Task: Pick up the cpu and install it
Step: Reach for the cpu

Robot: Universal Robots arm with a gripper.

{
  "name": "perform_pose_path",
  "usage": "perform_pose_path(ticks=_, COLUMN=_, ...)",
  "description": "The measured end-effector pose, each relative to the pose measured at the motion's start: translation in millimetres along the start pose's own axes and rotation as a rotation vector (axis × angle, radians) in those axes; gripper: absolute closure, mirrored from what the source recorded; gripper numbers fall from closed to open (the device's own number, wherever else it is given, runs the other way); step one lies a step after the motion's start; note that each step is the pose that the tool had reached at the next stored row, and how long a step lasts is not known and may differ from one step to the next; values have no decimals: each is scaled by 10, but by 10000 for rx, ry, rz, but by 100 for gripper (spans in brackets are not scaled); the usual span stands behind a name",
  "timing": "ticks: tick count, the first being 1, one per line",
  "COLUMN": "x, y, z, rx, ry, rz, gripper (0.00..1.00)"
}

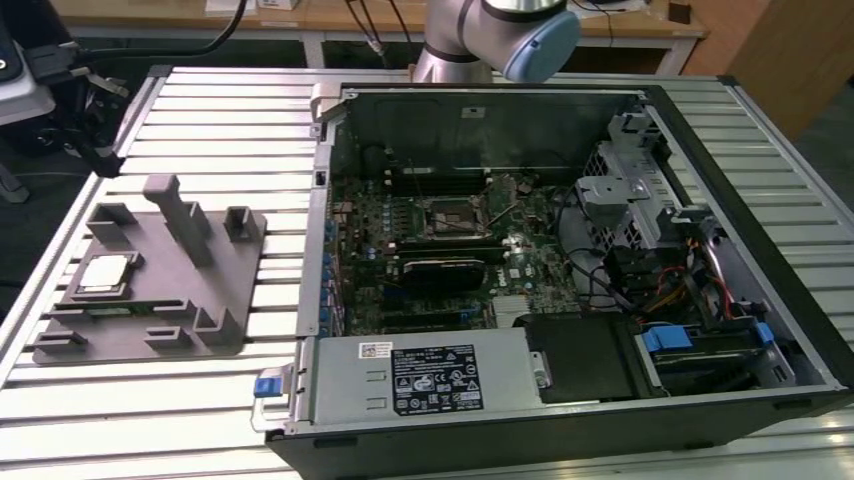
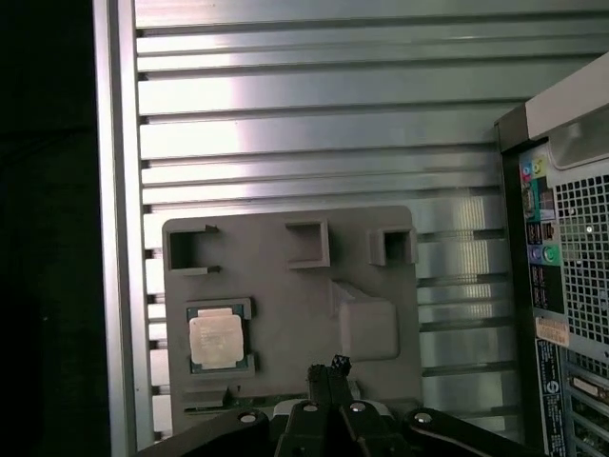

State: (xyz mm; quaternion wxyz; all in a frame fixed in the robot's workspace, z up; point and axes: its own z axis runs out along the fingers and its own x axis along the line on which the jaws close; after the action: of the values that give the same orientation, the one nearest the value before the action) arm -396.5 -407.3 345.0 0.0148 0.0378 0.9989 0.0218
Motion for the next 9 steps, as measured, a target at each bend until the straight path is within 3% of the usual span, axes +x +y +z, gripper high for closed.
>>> perform_pose_path(ticks=9, x=65, y=-20, z=94, rx=-1, ry=-1, rz=1, gripper=89)
